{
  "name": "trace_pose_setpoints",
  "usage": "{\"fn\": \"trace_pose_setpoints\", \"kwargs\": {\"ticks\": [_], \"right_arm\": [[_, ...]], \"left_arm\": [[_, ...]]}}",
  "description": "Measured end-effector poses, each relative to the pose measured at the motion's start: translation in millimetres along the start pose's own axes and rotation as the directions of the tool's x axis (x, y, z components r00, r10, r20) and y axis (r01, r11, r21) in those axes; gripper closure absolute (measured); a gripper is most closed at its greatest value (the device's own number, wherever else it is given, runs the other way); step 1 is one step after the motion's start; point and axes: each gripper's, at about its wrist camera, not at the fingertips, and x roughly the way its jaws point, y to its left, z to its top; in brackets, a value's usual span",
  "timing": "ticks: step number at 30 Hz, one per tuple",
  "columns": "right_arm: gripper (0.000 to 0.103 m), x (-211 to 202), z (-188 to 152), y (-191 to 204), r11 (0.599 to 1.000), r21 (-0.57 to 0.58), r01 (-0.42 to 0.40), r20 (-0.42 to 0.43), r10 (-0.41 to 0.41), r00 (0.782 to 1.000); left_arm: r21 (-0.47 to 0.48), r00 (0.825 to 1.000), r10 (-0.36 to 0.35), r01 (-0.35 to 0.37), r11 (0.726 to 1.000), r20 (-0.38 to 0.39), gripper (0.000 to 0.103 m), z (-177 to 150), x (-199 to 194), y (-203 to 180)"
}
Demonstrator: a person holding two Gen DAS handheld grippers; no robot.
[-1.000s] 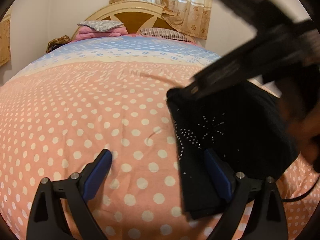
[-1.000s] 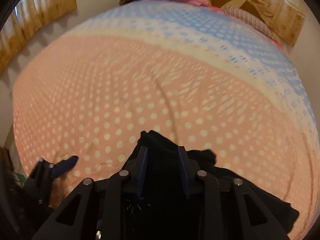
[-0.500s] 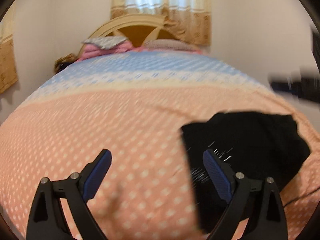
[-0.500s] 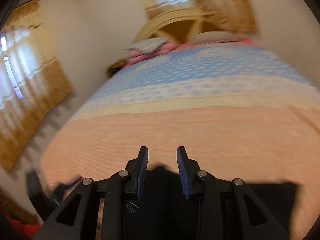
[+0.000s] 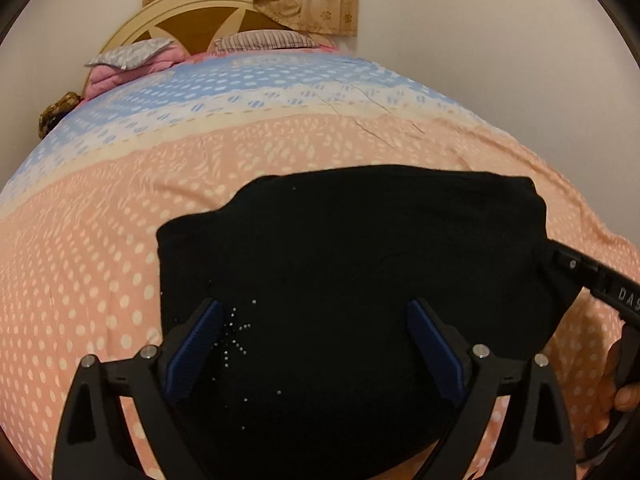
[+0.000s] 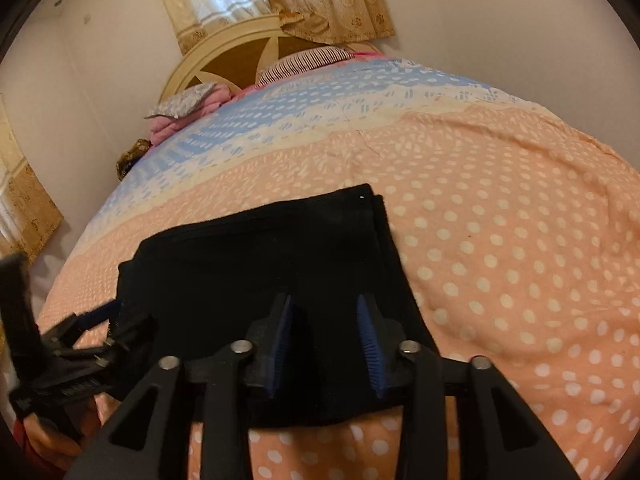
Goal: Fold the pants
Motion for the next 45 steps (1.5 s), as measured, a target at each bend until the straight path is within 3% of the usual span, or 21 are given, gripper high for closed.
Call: {"fn": "trace_pose_setpoints", "kwargs": {"ticks": [5, 7, 8, 9, 10, 13, 17, 23, 29, 31, 33, 36, 38, 41, 45], "right_arm": [[0.056, -3.2, 1.0, -0.5, 1.000, -0.002, -0.024, 0.045, 0.024, 0.999], [0.053, -21.9, 3.7, -9.1, 0.998, 0.038, -0.041, 0.130, 0.036, 0.991], [0.047, -29.4, 5.0, -13.7, 0.998, 0.055, -0.030, 0.168, 0.020, 0.986], [0.029, -36.4, 7.2, -22.9, 0.996, 0.087, -0.007, 0.208, -0.012, 0.978], [0.018, -37.6, 8.1, -29.2, 0.994, 0.110, 0.001, 0.216, -0.025, 0.976], [0.018, -23.7, 8.6, -50.3, 0.983, 0.183, -0.023, 0.155, -0.005, 0.988], [0.018, 12.2, 4.3, -60.1, 0.966, 0.251, -0.062, -0.012, 0.067, 0.998], [0.018, 17.5, 2.1, -51.6, 0.980, 0.200, -0.025, -0.038, 0.033, 0.999], [0.019, 20.4, -10.9, -16.9, 0.996, 0.071, -0.059, -0.119, 0.068, 0.991], [0.030, 23.0, -14.3, -6.7, 1.000, 0.012, -0.015, -0.123, 0.017, 0.992], [0.038, 24.3, -14.3, -4.4, 1.000, 0.005, 0.004, -0.116, -0.004, 0.993], [0.047, 22.1, -14.6, -9.1, 1.000, 0.027, -0.004, -0.102, 0.006, 0.995], [0.050, 21.6, -12.7, -9.6, 1.000, 0.028, 0.001, -0.099, 0.002, 0.995], [0.055, 20.2, -13.1, -1.1, 0.999, -0.006, 0.037, -0.089, -0.037, 0.995], [0.066, 13.9, -11.2, 12.5, 0.994, -0.057, 0.088, -0.066, -0.092, 0.994]], "left_arm": [[-0.025, 0.999, 0.021, -0.021, 0.999, 0.034, 0.005, 3.4, -17.3, 10.3], [-0.057, 0.997, 0.013, -0.008, 0.998, 0.082, 0.004, 5.7, -26.4, 20.4], [-0.082, 0.995, 0.014, -0.005, 0.997, 0.102, 0.003, 7.0, -28.4, 26.8], [-0.105, 0.994, 0.013, -0.001, 0.995, 0.110, 0.002, 9.4, -26.7, 32.2], [-0.131, 0.994, 0.009, 0.005, 0.991, 0.110, 0.002, 10.4, -24.0, 38.6], [-0.208, 0.998, -0.007, 0.019, 0.978, 0.061, 0.002, 10.1, -7.5, 54.0], [-0.304, 0.998, -0.064, 0.055, 0.951, -0.020, 0.002, 0.8, 15.6, 65.2], [-0.240, 0.999, -0.043, 0.039, 0.970, -0.014, 0.000, -3.9, 17.8, 49.2], [-0.221, 0.997, -0.069, 0.061, 0.973, -0.029, 0.000, -10.9, 8.9, 48.5], [-0.219, 0.996, -0.086, 0.077, 0.973, -0.032, 0.001, -11.1, 9.1, 47.4], [-0.206, 0.995, -0.093, 0.085, 0.975, -0.033, 0.005, -10.8, 7.7, 44.6], [-0.199, 0.995, -0.094, 0.086, 0.976, -0.029, 0.027, -9.0, 3.2, 43.4], [-0.203, 0.993, -0.112, 0.104, 0.974, -0.028, 0.051, -7.1, 1.0, 44.6], [-0.191, 0.991, -0.127, 0.119, 0.974, -0.031, 0.064, -5.7, -1.3, 42.2], [-0.163, 0.994, -0.106, 0.102, 0.981, -0.012, 0.067, -2.9, -8.4, 36.3]]}}
